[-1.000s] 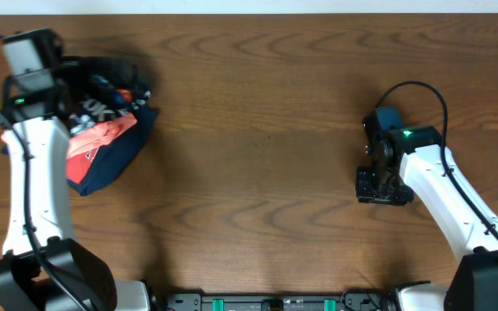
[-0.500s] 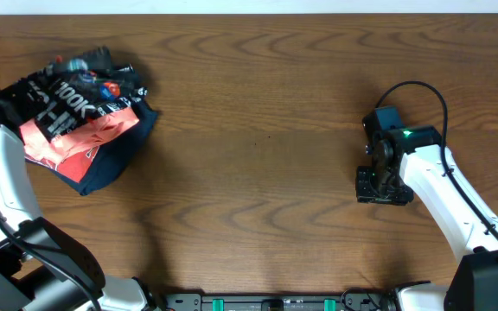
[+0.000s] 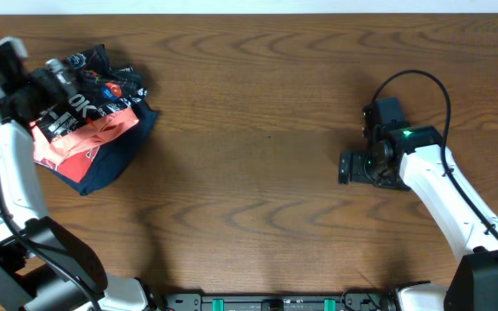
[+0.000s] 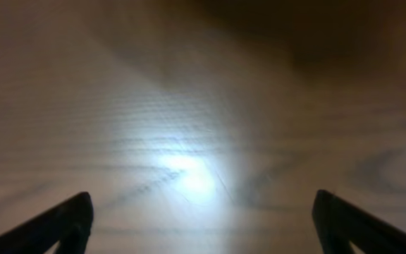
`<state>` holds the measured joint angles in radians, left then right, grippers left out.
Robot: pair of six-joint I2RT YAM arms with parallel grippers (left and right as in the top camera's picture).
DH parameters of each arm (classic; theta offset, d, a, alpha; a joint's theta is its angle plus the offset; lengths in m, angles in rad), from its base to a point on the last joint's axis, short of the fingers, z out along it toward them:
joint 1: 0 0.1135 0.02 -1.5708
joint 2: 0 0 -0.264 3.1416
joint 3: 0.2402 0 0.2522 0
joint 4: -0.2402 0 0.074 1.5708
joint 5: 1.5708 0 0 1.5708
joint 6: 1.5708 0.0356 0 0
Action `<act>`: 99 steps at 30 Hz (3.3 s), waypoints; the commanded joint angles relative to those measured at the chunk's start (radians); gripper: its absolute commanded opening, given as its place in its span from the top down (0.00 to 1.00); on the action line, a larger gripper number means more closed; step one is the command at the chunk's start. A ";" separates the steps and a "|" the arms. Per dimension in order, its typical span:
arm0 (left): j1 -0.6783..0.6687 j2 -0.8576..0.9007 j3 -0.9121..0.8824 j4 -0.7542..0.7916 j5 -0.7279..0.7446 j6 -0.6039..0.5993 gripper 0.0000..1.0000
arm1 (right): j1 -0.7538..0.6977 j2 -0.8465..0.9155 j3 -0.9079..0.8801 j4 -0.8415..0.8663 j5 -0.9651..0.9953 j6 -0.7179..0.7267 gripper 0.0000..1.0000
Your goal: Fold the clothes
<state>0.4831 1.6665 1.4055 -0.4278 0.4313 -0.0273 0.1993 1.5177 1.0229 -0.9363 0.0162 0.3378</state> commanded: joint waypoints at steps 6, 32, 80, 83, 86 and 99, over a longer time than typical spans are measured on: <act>-0.306 -0.021 0.018 -0.169 0.010 0.023 0.02 | -0.026 -0.013 0.016 0.232 -0.223 -0.051 0.01; -0.671 -0.862 -0.393 -0.496 -0.355 -0.107 0.02 | -0.224 -0.661 -0.053 -0.024 -0.055 -0.179 0.01; -0.694 -1.532 -0.531 -0.462 -0.354 -0.109 0.02 | -0.146 -1.491 -0.604 0.356 -0.047 -0.269 0.01; -0.694 -1.532 -0.531 -0.462 -0.354 -0.109 0.02 | -0.143 -1.510 -0.722 0.528 -0.046 -0.291 0.01; -0.694 -1.532 -0.531 -0.462 -0.354 -0.109 0.02 | -0.143 -1.513 -0.838 0.709 -0.047 -0.326 0.01; -0.694 -1.532 -0.531 -0.462 -0.354 -0.109 0.02 | -0.139 -1.513 -1.017 0.869 -0.105 -0.526 0.01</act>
<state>-0.2058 0.1356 0.8749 -0.8913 0.0895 -0.1314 0.0494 0.0113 0.0067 -0.0574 -0.0536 -0.1356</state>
